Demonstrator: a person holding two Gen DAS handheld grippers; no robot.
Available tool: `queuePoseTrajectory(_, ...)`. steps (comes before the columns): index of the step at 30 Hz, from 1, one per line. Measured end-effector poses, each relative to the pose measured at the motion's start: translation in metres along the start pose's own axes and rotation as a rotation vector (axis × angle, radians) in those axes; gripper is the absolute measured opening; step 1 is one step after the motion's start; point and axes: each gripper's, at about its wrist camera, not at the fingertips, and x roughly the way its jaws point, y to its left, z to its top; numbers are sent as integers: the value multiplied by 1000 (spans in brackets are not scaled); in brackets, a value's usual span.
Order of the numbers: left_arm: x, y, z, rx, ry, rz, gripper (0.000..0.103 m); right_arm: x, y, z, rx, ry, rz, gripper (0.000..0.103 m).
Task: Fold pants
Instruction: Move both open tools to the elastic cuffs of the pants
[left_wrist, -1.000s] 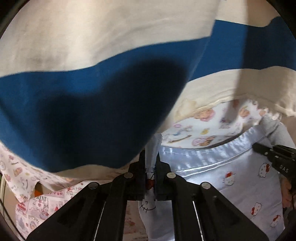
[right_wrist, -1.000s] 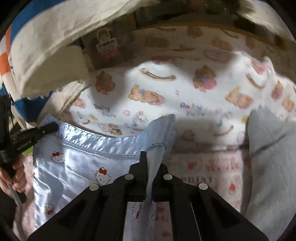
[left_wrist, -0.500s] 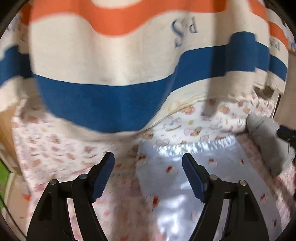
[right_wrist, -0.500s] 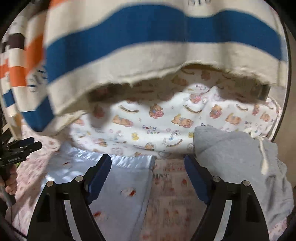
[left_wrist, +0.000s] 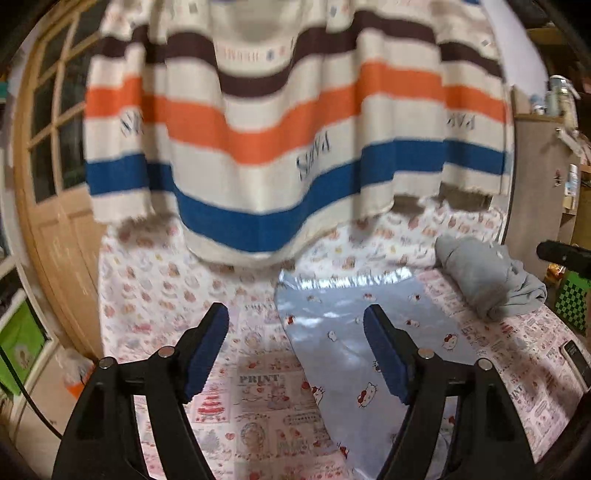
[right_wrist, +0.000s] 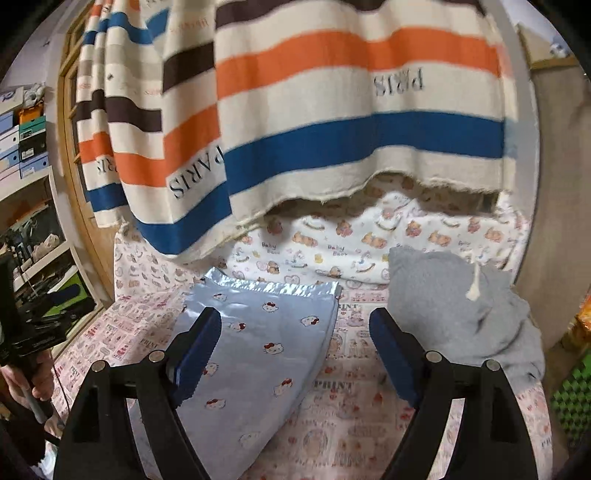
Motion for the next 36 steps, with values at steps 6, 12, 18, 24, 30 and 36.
queuePoseTrajectory(6,-27,-11,-24,40,-55,18,78,-21,23,-42,-17,11,-7,84)
queuePoseTrajectory(12,-19,-20,-49,-8,30,-26,55,-37,50,-78,-76,-96,24,84)
queuePoseTrajectory(18,-13,-37,-80,-47,151,-126,38,-22,63,-118,52,77,163,75)
queuePoseTrajectory(24,-19,-43,-107,-20,177,-104,38,-21,69,-141,7,114,135,44)
queuePoseTrajectory(30,-16,-40,-124,-85,209,-100,38,-6,81,-146,-21,151,230,20)
queuePoseTrajectory(36,-16,-46,-134,-48,213,-78,39,12,95,-157,-86,206,178,20)
